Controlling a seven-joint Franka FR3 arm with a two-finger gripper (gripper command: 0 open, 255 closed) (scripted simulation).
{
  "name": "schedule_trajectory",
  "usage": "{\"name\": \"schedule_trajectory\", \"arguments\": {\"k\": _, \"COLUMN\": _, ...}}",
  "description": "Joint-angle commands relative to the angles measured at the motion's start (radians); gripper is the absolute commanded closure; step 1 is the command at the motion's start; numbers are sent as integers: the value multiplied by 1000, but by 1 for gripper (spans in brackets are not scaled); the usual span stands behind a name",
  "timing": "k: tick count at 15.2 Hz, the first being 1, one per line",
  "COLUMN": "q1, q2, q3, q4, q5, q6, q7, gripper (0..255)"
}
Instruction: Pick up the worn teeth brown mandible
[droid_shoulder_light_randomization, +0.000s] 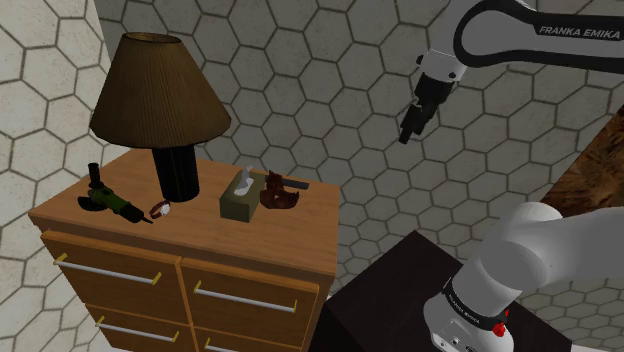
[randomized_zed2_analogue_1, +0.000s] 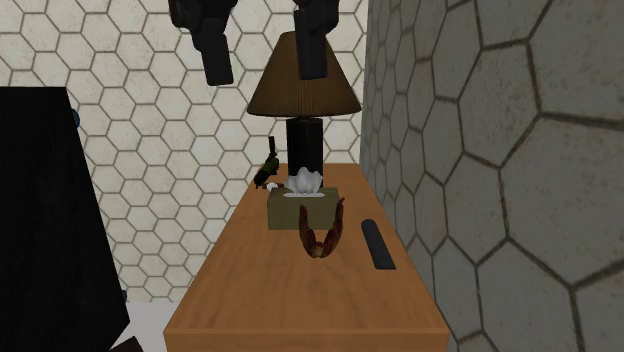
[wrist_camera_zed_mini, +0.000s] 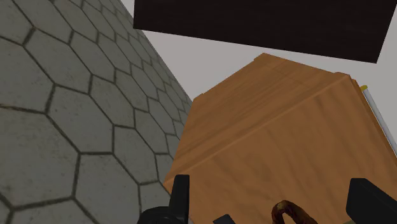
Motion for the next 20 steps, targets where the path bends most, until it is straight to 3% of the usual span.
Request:
{"name": "schedule_trajectory", "arguments": {"k": 1, "q1": 0, "q2": 0, "q3": 0, "q4": 0, "q5": 0, "q6": 0, "q7": 0, "gripper": 0}}
{"name": "schedule_trajectory", "arguments": {"k": 10, "q1": 35, "q2": 273, "q3": 47, "q4": -17, "q5": 73, "q6": 270, "q7": 106, "gripper": 0}}
{"name": "schedule_trajectory", "arguments": {"k": 20, "q1": 70, "q2": 646, "q3": 90, "q4": 98, "q5": 141, "q6": 514, "q7": 194, "gripper": 0}}
